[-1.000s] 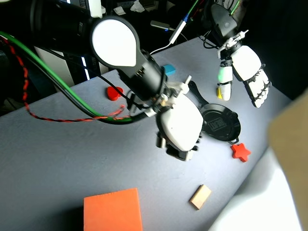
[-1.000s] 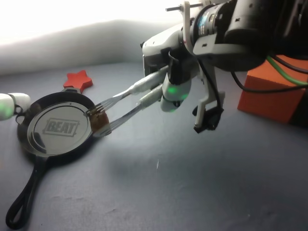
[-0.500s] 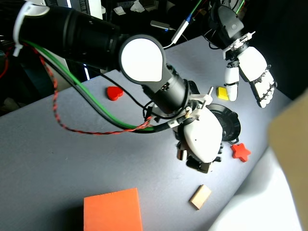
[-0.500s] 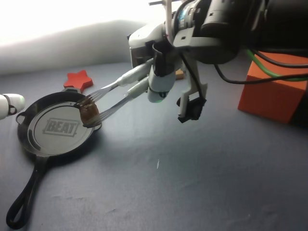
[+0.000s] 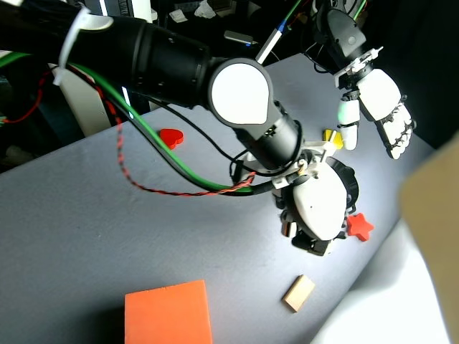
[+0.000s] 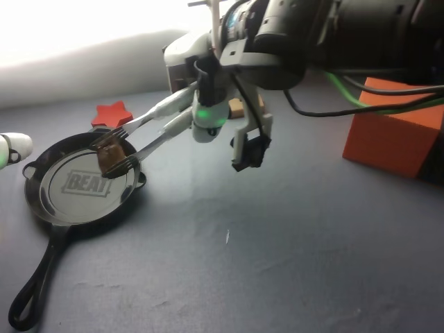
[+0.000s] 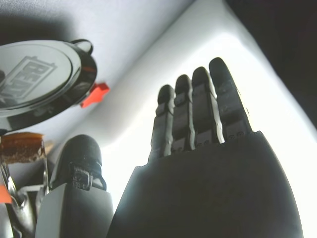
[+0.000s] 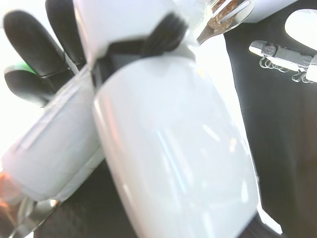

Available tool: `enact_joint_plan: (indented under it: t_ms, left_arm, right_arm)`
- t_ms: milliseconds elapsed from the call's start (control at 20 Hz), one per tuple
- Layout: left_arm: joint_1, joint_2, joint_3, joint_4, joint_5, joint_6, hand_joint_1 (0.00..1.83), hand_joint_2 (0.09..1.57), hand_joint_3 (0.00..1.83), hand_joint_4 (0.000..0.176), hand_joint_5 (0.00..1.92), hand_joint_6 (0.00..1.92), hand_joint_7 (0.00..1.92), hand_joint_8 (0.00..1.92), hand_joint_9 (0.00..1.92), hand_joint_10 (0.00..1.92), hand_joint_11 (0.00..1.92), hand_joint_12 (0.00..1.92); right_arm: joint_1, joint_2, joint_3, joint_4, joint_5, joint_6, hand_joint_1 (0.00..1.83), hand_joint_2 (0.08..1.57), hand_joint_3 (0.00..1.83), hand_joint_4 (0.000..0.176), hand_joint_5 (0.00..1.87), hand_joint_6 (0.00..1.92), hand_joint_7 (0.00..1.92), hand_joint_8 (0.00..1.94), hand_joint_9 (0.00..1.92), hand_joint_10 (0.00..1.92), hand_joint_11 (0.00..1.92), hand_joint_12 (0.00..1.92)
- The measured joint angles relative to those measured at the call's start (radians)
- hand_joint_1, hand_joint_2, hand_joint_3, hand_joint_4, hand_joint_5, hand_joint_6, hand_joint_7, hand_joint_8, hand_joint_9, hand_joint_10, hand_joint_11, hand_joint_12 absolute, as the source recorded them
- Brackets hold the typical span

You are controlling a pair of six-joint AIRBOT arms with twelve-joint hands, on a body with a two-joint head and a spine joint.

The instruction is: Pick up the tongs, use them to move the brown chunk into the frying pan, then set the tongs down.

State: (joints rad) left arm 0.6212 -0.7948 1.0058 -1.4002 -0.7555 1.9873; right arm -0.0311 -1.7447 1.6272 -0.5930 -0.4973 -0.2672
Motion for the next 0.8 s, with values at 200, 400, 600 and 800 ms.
enact_joint_plan:
  t_ms: [200, 400, 600, 800]
  left_arm:
    - [0.005, 0.000, 0.000, 0.001, 0.000, 0.000, 0.00, 1.23, 0.00, 0.000, 0.14, 0.00, 0.14, 0.00, 0.12, 0.00, 0.00, 0.41]
    - [0.005, 0.000, 0.000, 0.006, 0.000, 0.000, 0.00, 1.23, 0.00, 0.000, 0.14, 0.00, 0.12, 0.00, 0.11, 0.00, 0.00, 0.40]
    - [0.006, 0.000, 0.000, 0.015, 0.001, 0.000, 0.00, 1.23, 0.00, 0.000, 0.16, 0.01, 0.16, 0.01, 0.14, 0.01, 0.00, 0.47]
    - [0.006, 0.000, 0.000, 0.016, 0.001, 0.000, 0.00, 1.24, 0.00, 0.000, 0.15, 0.00, 0.15, 0.00, 0.13, 0.00, 0.00, 0.45]
  right_arm:
    - [-0.008, -0.023, 0.021, -0.001, 0.012, -0.004, 1.23, 1.10, 0.00, 0.014, 0.98, 1.04, 1.07, 0.83, 0.96, 0.72, 0.52, 1.55]
    - [-0.021, -0.031, 0.023, 0.000, 0.018, -0.005, 1.21, 1.13, 0.00, 0.000, 0.88, 1.14, 1.03, 0.94, 0.88, 0.89, 0.48, 1.67]
    - [-0.027, -0.034, 0.023, -0.002, 0.021, 0.002, 1.12, 1.18, 0.00, 0.000, 0.84, 1.19, 1.00, 0.26, 0.79, 0.78, 0.40, 1.58]
    - [-0.028, -0.034, 0.023, -0.002, 0.023, 0.003, 1.03, 1.15, 0.00, 0.000, 0.81, 0.22, 0.96, 0.05, 0.73, 0.58, 0.29, 1.46]
